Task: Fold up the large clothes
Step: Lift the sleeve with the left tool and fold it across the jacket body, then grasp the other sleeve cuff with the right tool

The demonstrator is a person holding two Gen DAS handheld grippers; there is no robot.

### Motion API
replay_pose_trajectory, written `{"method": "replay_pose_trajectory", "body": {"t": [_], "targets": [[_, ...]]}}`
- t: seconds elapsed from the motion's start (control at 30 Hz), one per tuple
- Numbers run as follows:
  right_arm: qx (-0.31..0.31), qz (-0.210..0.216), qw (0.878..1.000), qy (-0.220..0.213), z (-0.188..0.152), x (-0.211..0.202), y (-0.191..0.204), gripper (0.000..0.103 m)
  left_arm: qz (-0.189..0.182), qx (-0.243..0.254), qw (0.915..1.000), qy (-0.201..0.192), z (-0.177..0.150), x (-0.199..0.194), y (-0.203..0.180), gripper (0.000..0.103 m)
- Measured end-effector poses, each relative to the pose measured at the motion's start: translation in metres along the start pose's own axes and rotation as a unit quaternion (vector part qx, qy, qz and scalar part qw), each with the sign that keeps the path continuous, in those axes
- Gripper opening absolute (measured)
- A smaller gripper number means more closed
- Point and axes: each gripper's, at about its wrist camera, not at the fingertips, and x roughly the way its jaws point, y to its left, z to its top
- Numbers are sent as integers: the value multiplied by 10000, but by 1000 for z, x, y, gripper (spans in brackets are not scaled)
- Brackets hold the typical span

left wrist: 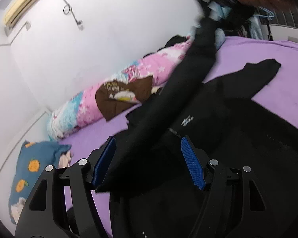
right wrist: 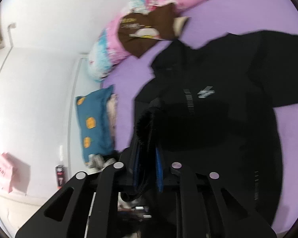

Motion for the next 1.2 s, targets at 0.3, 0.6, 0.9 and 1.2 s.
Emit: {"method": "replay_pose_trajectory", "body": {"t": [0.3, 0.6, 0.9, 1.2], "targets": [[645, -488, 9967, -15, 2, 44, -155, 10, -401, -948, 9911, 841, -28, 40, 33, 68], [732, -967, 9925, -135, -13, 52, -213, 37, -699, -1787, 9732, 1265, -40, 73, 38, 85], [1137, -306, 9840, -1334, -25, -40, -250, 78, -1188, -2234, 9549, 1552, -45, 93, 15, 97], [2002, -665, 9174, -3376, -25, -169, -371, 84, -1420, -2811, 9299, 1899, -57, 105, 1, 97]]}}
